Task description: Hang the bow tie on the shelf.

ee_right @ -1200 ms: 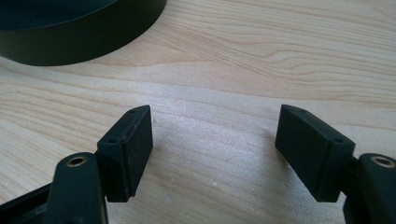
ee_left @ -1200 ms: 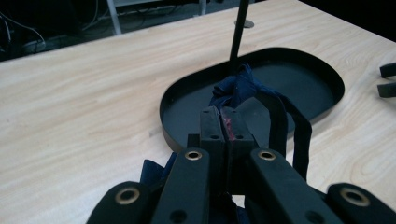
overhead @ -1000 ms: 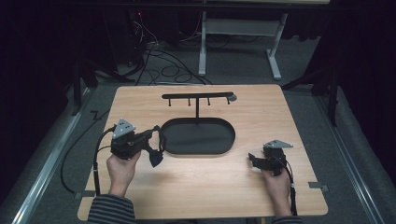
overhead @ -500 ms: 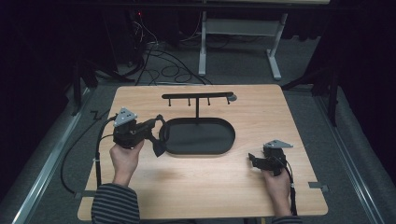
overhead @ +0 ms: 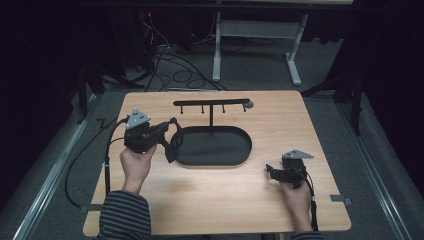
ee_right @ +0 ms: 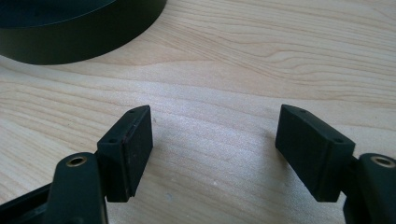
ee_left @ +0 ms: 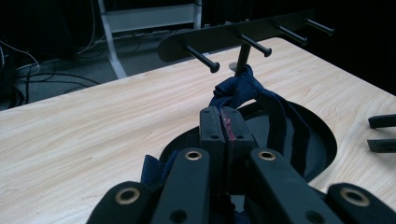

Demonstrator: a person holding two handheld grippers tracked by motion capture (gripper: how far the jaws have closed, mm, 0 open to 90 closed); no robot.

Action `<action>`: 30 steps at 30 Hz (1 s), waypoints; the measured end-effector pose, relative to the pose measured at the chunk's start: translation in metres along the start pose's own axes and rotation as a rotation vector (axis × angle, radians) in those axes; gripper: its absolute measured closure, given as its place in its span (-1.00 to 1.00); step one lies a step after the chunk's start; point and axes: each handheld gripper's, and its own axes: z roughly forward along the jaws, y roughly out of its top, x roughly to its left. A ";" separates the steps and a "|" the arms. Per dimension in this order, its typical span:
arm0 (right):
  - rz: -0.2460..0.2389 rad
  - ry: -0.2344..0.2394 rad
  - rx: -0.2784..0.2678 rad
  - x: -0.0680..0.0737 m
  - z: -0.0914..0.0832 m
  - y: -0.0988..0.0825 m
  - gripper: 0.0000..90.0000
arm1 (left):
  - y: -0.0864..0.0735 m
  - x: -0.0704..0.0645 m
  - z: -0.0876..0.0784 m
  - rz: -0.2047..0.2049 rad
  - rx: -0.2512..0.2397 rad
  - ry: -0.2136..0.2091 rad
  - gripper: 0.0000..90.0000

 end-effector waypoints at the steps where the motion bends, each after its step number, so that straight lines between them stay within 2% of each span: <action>1: -0.001 -0.001 0.000 0.000 0.000 0.000 -0.36 | 0.000 0.000 0.000 0.000 0.000 0.000 0.97; 10: 0.000 0.001 -0.001 0.000 0.000 0.000 -0.36 | 0.012 0.001 0.007 -0.004 -0.002 0.008 0.97; 17: 0.007 0.006 -0.003 -0.001 0.000 0.000 -0.36 | 0.025 -0.001 0.021 0.004 0.014 0.016 0.97; 30: 0.008 0.010 -0.003 -0.001 0.000 0.000 -0.37 | 0.037 -0.001 0.037 0.008 0.028 0.029 0.97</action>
